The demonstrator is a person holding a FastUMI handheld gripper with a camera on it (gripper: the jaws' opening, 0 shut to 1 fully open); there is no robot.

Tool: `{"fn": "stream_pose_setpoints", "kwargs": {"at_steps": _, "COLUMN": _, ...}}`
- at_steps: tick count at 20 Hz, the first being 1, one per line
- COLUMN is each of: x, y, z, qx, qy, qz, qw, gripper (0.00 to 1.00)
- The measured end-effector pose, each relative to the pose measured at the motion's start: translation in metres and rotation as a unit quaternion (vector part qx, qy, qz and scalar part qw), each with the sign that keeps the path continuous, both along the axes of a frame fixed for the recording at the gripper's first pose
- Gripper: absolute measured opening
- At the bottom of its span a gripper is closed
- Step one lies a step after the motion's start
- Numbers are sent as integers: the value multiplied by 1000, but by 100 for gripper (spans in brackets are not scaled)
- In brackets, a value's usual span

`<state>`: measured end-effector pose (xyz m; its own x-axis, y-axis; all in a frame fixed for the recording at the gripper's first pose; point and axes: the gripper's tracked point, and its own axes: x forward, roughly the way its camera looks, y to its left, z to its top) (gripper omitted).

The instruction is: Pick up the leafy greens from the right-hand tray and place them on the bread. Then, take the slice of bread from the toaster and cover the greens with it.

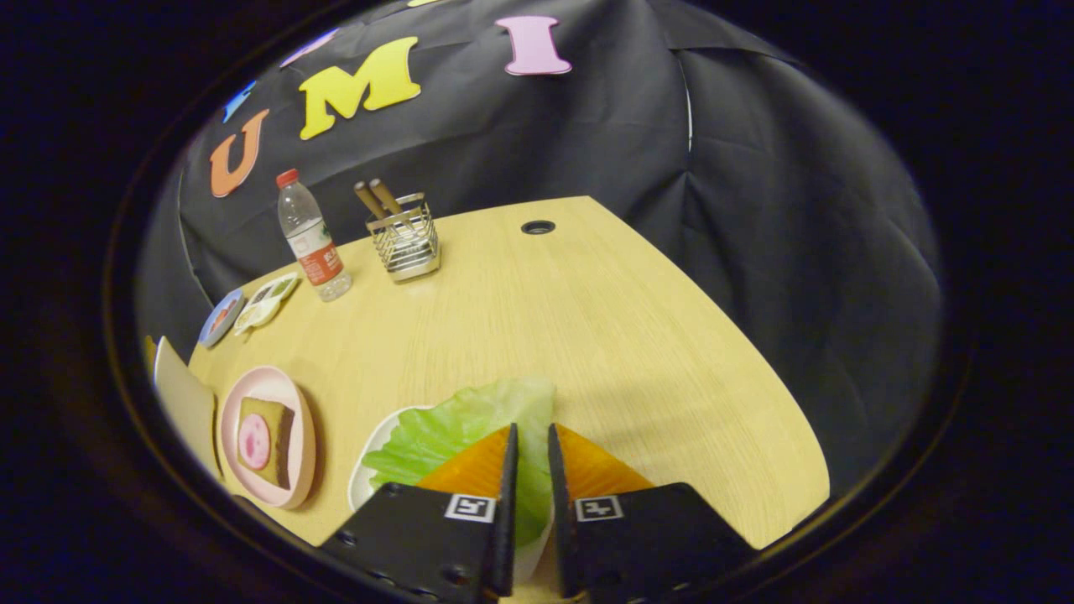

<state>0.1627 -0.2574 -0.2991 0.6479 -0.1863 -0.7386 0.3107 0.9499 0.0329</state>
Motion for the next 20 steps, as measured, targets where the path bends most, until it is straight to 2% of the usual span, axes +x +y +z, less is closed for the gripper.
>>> {"fn": "stream_pose_setpoints", "kwargs": {"at_steps": 1, "x": 1, "y": 0, "z": 2, "qx": -2, "qy": -3, "qz": 3, "qw": 1000, "gripper": 16}}
{"fn": "stream_pose_setpoints", "kwargs": {"at_steps": 2, "x": -2, "y": 0, "z": 2, "qx": -2, "qy": -2, "qz": -6, "qw": 1000, "gripper": 17}}
{"fn": "stream_pose_setpoints", "kwargs": {"at_steps": 3, "x": -4, "y": 1, "z": 5, "qx": -1, "qy": -1, "qz": -7, "qw": 1000, "gripper": 1}}
{"fn": "stream_pose_setpoints", "kwargs": {"at_steps": 7, "x": -10, "y": 6, "z": 24, "qx": -4, "qy": -21, "qz": -9, "qw": 1000, "gripper": 1}}
{"fn": "stream_pose_setpoints", "kwargs": {"at_steps": 11, "x": -20, "y": 25, "z": 66, "qx": -22, "qy": -59, "qz": -4, "qw": 998, "gripper": 0}}
{"fn": "stream_pose_setpoints", "kwargs": {"at_steps": 20, "x": -50, "y": 100, "z": 128, "qx": -79, "qy": -114, "qz": 26, "qw": 990, "gripper": 0}}
